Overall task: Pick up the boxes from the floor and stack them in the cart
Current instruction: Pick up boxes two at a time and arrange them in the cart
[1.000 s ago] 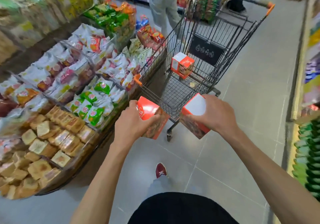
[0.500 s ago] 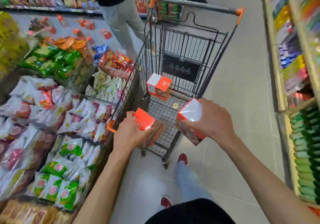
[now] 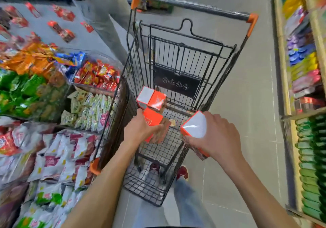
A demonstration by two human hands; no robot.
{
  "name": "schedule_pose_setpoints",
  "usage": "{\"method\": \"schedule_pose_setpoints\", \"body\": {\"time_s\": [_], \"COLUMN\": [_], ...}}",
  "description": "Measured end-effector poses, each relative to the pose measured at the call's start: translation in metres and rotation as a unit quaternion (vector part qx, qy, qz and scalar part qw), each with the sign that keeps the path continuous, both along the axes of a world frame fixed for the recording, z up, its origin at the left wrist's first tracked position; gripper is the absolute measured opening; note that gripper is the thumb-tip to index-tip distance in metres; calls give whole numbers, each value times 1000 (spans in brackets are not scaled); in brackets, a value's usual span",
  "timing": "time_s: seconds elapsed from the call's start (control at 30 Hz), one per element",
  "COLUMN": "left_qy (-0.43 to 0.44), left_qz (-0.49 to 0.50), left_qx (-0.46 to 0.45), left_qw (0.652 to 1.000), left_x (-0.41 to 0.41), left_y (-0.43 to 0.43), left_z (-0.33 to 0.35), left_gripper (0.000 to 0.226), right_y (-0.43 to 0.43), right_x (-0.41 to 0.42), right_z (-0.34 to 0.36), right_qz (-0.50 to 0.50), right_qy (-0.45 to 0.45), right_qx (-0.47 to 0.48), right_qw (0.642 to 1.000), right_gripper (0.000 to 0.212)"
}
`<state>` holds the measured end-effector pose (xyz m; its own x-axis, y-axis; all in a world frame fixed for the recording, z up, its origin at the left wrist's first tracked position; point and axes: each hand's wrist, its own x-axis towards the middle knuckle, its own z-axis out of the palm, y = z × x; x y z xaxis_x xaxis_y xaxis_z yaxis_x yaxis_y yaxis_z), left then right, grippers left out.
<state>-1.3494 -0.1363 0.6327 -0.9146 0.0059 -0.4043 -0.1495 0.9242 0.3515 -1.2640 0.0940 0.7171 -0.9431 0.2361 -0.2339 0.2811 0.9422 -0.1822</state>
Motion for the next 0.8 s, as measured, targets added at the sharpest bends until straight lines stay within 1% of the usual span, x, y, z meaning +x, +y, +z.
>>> {"method": "schedule_pose_setpoints", "body": {"time_s": [0.13,0.23,0.33,0.4,0.47,0.57,0.7,0.8], "left_qy": [1,-6,-10,-3,-8,-40,-48,-52], "left_qz": [-41,-78,-108,-122,-138,-140,-134,-133], "left_qx": [-8,-18,-5,6,-5,-12,-21,-63], "left_qw": [999,997,994,993,990,989,990,988], "left_x": [-50,-83,-110,-124,-136,-152,-167,-173], "left_y": [15,28,44,56,68,83,93,100], "left_z": [-32,-56,-86,-107,-125,-147,-177,-193], "left_gripper": [99,96,95,98,105,115,106,115], "right_y": [0,-4,-13,-19,-21,-21,-13,-6], "right_x": [-19,-34,-51,-66,-78,-90,-92,-89], "right_z": [-9,-13,-19,-22,-27,-30,-27,-23], "right_qz": [-21,-41,-31,-30,-32,-49,-68,-72], "right_qy": [-22,-32,-43,-57,-67,-61,-46,-53], "right_qx": [39,61,80,77,71,82,102,118], "right_qw": [999,997,995,995,995,994,991,989], "right_gripper": [80,78,80,83,87,90,82,81]}}
